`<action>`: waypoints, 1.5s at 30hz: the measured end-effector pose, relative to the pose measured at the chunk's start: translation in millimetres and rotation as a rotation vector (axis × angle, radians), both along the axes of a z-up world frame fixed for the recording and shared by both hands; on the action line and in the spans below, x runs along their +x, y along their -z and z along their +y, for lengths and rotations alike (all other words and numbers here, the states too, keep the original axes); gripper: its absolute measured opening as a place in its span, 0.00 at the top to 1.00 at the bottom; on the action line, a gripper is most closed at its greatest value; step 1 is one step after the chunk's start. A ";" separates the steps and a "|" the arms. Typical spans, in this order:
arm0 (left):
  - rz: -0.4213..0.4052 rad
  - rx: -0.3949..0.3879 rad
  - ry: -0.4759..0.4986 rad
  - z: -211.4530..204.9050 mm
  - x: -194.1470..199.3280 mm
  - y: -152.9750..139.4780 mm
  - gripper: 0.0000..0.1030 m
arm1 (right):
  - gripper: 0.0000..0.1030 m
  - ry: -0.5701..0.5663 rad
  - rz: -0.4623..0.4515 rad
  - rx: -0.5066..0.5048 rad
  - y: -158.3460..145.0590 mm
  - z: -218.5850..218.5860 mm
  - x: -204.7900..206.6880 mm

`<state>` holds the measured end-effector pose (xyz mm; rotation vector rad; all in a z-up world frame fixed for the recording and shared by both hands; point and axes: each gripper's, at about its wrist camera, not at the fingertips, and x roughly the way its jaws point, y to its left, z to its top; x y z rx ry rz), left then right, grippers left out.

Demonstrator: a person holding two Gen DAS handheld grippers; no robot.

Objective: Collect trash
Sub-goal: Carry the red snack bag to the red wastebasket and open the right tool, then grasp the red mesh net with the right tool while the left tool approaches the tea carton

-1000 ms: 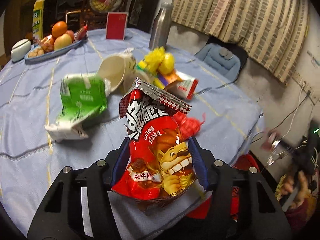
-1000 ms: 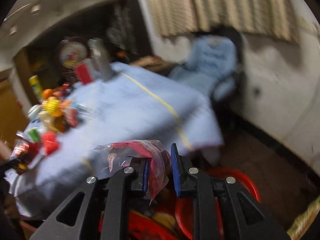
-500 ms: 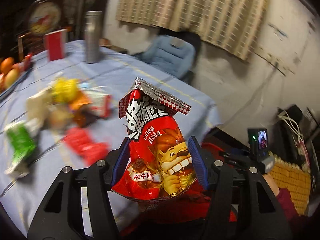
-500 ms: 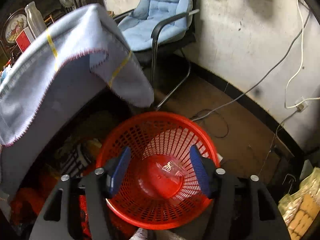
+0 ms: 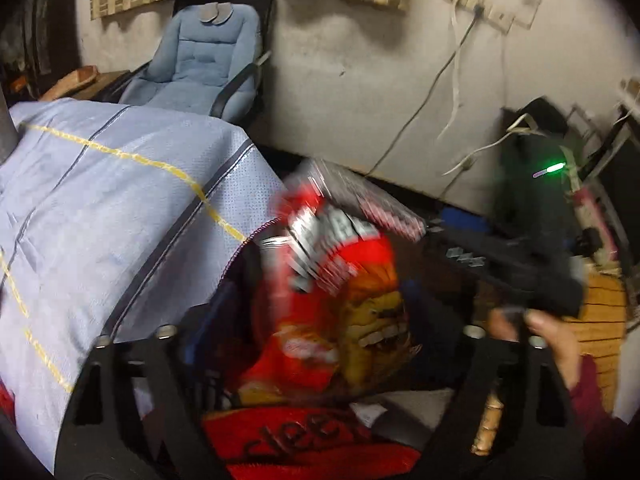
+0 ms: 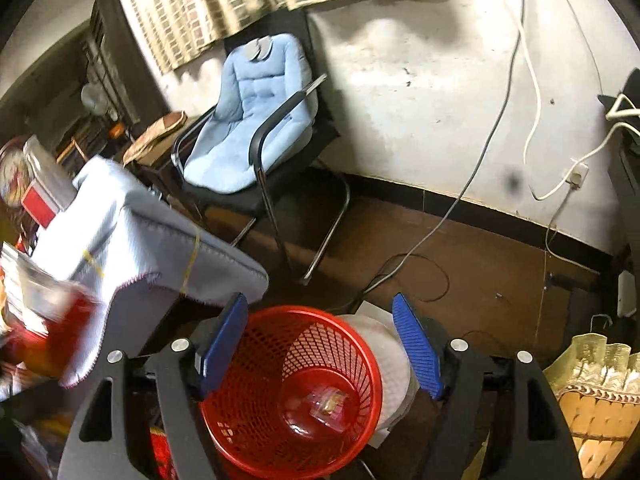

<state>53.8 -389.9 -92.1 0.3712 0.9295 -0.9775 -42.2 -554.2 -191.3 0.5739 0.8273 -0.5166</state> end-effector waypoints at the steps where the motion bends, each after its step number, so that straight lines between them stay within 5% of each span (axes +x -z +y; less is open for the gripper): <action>1: -0.024 0.011 -0.003 -1.9 -1.5 0.6 0.12 | 0.28 0.000 -0.008 0.004 0.0 -3.9 -1.6; 11: -0.162 -0.014 -0.186 59.9 5.1 -31.2 0.07 | 0.28 -0.118 -0.022 -0.018 -12.1 31.2 13.4; 28: -0.287 -0.097 -0.676 254.9 13.6 -75.1 0.07 | 0.21 -0.376 -0.097 -0.196 -87.6 141.7 43.3; 37: -0.304 -0.069 -0.919 345.5 37.0 -72.2 0.07 | 0.20 -0.521 -0.095 -0.334 -108.0 208.9 79.3; 45: -0.217 -0.031 -1.071 414.0 62.3 -47.7 0.07 | 0.20 -0.608 -0.053 -0.385 -104.2 253.8 113.5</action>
